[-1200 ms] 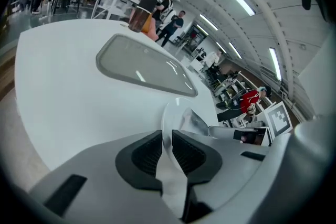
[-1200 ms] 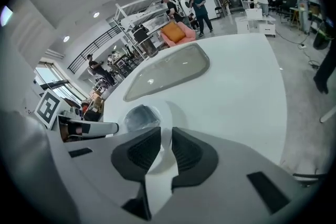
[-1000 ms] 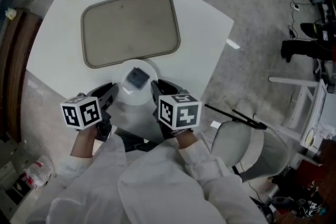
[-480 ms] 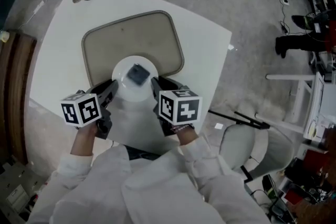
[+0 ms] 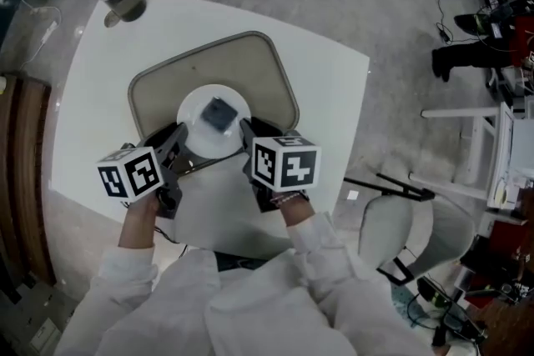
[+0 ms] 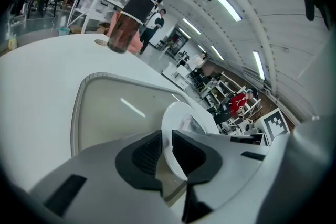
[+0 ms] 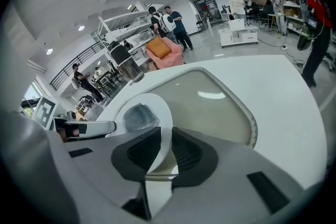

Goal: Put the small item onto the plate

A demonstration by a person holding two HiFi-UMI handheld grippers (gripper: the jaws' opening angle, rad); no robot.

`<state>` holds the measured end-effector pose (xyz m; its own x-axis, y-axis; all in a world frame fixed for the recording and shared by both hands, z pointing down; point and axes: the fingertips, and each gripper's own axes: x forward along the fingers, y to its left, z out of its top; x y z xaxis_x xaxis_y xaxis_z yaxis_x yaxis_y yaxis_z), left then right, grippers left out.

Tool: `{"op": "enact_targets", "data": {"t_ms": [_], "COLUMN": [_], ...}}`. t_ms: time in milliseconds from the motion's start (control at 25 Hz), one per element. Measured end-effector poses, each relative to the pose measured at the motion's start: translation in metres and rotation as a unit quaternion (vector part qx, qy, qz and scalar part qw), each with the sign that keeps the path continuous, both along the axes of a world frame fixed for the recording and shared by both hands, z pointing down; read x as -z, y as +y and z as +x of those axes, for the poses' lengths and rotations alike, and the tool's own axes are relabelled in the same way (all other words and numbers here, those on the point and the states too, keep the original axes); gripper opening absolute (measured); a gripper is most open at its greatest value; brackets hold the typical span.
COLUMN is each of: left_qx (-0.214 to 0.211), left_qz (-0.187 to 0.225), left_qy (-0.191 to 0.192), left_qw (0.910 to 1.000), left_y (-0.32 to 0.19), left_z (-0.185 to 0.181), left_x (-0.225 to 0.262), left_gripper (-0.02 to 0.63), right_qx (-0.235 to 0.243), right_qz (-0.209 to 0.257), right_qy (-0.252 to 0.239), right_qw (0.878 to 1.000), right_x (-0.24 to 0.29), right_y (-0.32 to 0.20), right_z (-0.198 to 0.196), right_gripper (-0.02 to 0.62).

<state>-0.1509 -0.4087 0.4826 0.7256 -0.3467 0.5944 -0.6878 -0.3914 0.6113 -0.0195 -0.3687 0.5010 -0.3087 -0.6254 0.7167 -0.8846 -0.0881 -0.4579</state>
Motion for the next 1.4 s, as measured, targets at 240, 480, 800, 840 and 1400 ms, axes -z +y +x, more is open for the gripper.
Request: {"op": "enact_targets", "data": {"t_ms": [240, 480, 800, 840, 1400], "left_qx": [0.015, 0.002, -0.015, -0.017, -0.055], "left_qz": [0.004, 0.016, 0.025, 0.024, 0.049], "left_qy": [0.002, -0.015, -0.052, -0.055, -0.105], "left_qw": [0.9999, 0.9998, 0.9982, 0.9981, 0.9918], "left_y": [-0.025, -0.044, -0.054, -0.055, -0.054], "left_z": [0.0, -0.001, -0.002, -0.002, -0.001], "left_x": [-0.004, -0.012, -0.022, -0.024, -0.035], "left_gripper": [0.062, 0.062, 0.063, 0.063, 0.066], "right_qx": [-0.009, -0.017, -0.014, -0.013, 0.004], "right_qz": [-0.003, -0.004, -0.016, -0.018, -0.022], "right_qy": [-0.01, -0.009, 0.002, 0.004, 0.032], "right_qw": [1.0, 1.0, 1.0, 1.0, 0.999], "right_x": [-0.006, -0.013, -0.018, -0.02, -0.027], "right_y": [-0.017, -0.036, -0.044, -0.044, -0.047], "right_z": [-0.002, -0.006, -0.007, -0.008, -0.009], "right_gripper": [0.074, 0.074, 0.074, 0.074, 0.075]}}
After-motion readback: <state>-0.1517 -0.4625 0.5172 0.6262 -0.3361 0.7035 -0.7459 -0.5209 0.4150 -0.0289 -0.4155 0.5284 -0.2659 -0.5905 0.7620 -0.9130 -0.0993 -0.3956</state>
